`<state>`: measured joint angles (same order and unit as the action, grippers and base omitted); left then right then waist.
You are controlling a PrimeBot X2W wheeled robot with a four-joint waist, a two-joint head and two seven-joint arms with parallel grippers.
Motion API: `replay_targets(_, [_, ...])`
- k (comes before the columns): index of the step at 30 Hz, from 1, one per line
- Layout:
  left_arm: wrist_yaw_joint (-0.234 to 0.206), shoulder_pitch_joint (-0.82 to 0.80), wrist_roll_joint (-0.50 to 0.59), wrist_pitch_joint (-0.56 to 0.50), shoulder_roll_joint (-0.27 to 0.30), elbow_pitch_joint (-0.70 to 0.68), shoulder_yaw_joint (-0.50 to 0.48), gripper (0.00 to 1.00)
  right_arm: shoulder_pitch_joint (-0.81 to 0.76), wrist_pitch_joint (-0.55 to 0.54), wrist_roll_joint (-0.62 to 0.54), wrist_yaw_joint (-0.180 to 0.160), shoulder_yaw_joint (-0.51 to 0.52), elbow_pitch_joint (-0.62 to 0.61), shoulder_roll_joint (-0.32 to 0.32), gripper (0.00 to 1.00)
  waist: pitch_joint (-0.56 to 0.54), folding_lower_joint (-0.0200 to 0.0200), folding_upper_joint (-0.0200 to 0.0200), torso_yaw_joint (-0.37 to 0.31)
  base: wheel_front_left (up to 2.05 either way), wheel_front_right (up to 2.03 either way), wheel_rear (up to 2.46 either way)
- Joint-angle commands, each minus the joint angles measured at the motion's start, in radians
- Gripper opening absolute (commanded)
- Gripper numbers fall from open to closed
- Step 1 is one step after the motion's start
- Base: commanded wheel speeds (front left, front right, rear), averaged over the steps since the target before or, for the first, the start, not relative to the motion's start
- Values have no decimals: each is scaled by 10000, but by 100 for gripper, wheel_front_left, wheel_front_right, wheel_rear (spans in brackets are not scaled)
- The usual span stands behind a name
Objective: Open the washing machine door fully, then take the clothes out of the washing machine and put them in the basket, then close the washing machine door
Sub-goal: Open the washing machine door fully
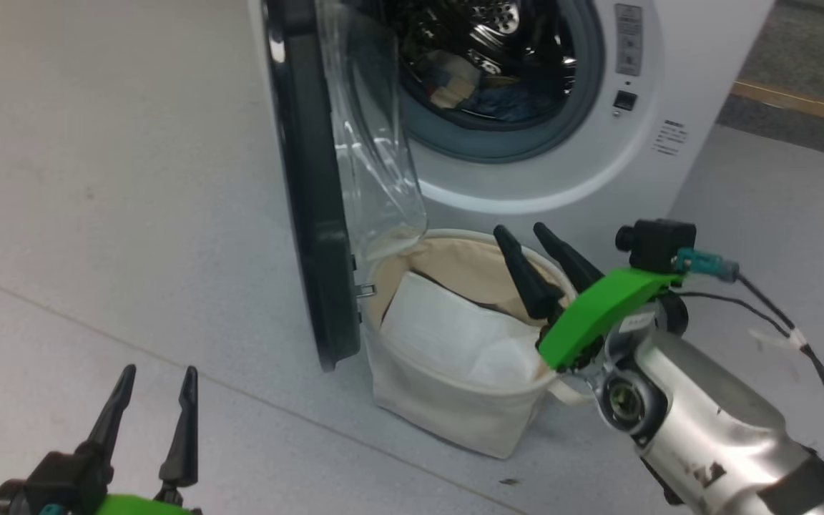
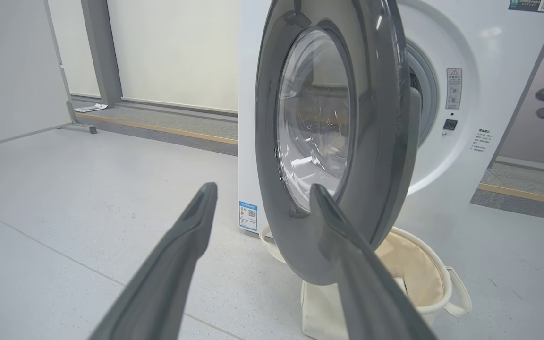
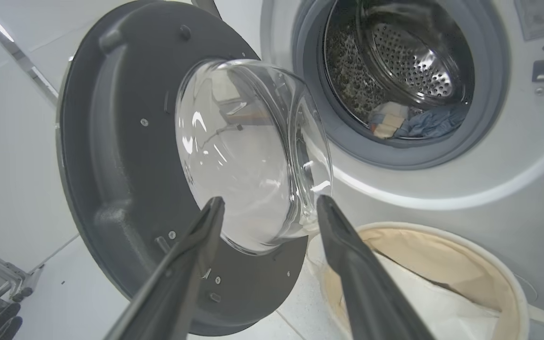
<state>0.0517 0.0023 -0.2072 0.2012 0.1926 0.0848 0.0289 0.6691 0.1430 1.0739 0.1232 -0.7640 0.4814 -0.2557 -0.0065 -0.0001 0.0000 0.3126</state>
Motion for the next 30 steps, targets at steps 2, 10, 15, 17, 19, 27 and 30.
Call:
replay_targets(2, [-58, -168, -166, -103, 298, -499, -507, 100, -313, 592, -679, 75, -59, -566, -277, 100, -75, 1, 0, -297, 0, 0, 0])
replay_targets(10, [78, 89, -615, -444, 635, -969, -790, 100, -1790, 1047, -2100, 75, 838, -1395, -624, 100, -2, 1, 0, -713, 0, 0, 0])
replay_targets(15, [47, 190, -779, -454, 675, -1182, -904, 100, -2775, 1140, -3256, 75, 1618, -2012, -479, 100, 146, 1, 0, -893, 0, 0, 0])
replay_targets(17, [23, 213, -840, -390, 650, -1224, -937, 100, -3159, 1153, -3702, 75, 1939, -2186, -372, 100, 172, 1, 0, -955, 0, 0, 0])
replay_targets(19, [-16, 253, -904, -324, 607, -1231, -976, 100, -3538, 1157, -4016, 75, 2183, -2332, -212, 100, 183, 1, 0, -1001, 0, 0, 0])
replay_targets(27, [-61, 309, -976, -230, 576, -1081, -945, 100, -4275, 867, -4760, 75, 2797, -2799, 140, 100, 197, 1, 0, -1093, 0, 0, 0])
replay_targets(30, [-69, 285, -981, -194, 579, -1033, -910, 100, -4443, 686, -5011, 75, 2988, -2979, 270, 100, 166, 1, 0, -1100, 0, 0, 0])
